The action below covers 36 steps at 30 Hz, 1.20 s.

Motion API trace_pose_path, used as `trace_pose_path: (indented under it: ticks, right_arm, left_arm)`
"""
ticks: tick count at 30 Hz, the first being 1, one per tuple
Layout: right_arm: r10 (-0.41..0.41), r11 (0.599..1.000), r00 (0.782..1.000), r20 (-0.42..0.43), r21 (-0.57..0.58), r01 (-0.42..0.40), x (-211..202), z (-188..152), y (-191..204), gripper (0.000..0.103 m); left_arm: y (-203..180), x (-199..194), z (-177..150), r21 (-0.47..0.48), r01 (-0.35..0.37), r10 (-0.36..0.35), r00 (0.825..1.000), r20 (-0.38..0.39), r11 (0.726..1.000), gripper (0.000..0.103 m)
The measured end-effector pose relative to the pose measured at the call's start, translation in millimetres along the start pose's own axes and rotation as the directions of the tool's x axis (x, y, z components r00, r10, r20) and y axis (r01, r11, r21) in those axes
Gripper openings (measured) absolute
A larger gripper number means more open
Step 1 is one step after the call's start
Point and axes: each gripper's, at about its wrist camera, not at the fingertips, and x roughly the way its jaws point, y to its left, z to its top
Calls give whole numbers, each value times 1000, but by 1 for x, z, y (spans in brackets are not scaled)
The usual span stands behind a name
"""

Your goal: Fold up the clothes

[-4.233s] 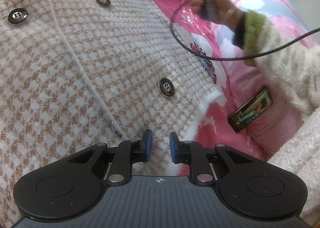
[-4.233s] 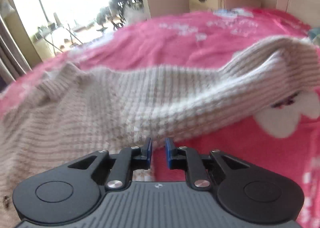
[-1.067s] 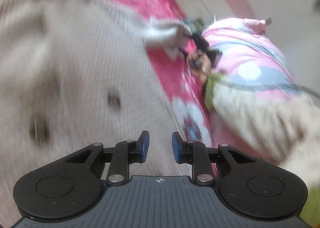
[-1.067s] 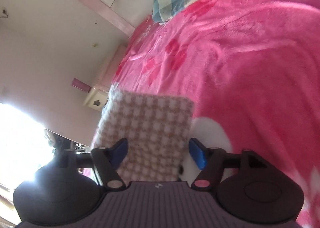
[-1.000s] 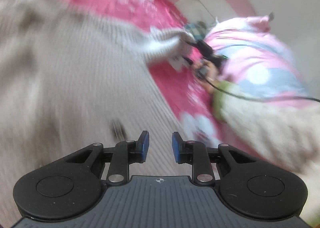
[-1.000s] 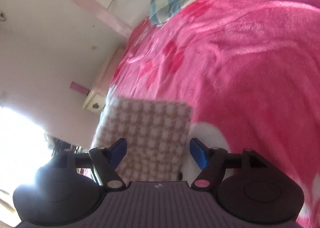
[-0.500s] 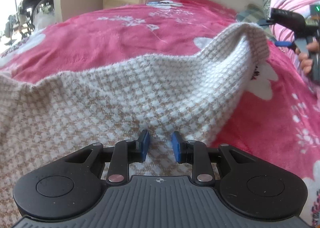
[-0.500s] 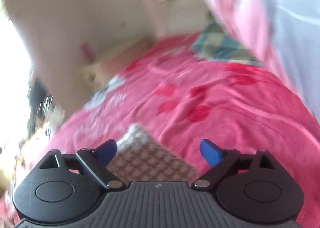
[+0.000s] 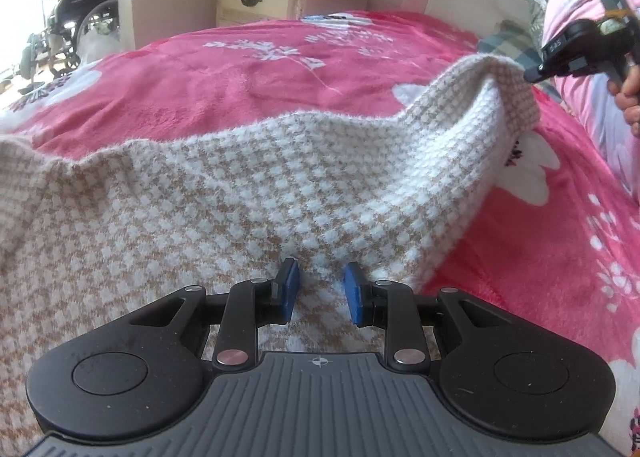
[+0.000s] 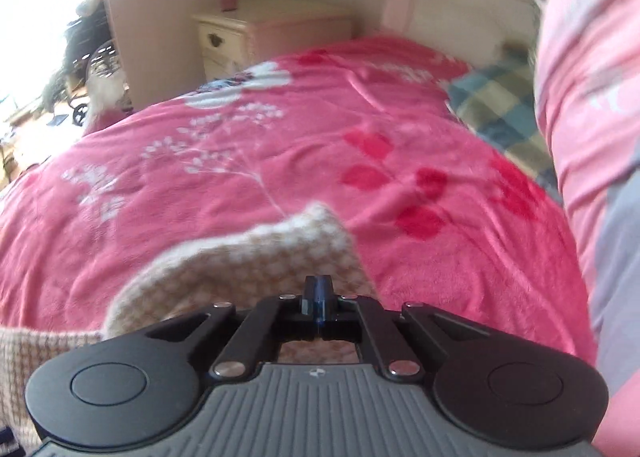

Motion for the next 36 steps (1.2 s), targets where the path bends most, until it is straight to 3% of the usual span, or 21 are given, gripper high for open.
trace_pose_path:
  ticks: [4,8,10,12,16,20,25,33,34,36]
  right_arm:
    - [6,996,999,52,-93,-1,-33,10,21,0]
    - [-40,995,997,68,-90,46,-47,19,17,3]
    - [-79,991,995,61,-102,85,-44,15,15,26]
    - [-98,989,994,57,-108,104,-39,10,12,39]
    - [-35,995,996,84,91,27,-30,10,-16,63]
    - [1,966,996,87,259,-24,-9,18,-39,68]
    - [4,955,997,72,296,-25,17,27,-36,78]
    - [-22,980,1000,22,199,17,45,31,-9,81]
    - [-18,983,1000,21,185,14,45,30,-7,65]
    - [-10,988,1000,17,156,7,44,28,-2,60]
  left_arm:
    - [0,0,-1,-1,2,-2,1000,9,1000,25]
    - [5,-2,-6,-2,24,-24,999,33,1000,25]
    - [6,-2,-7,-6,33,-33,999,36,999,25]
    - [8,-2,-6,-11,41,-41,999,33,999,25]
    - [11,-1,-5,-21,57,-56,998,28,998,25]
    - [13,0,-6,-25,70,-69,997,28,997,25]
    - [14,-1,-7,-27,77,-76,997,32,997,25]
    - [15,-1,-7,-22,79,-78,996,32,997,26]
    - [15,-1,-7,-20,80,-79,996,32,997,26]
    - [15,0,-7,-19,81,-80,996,33,997,26]
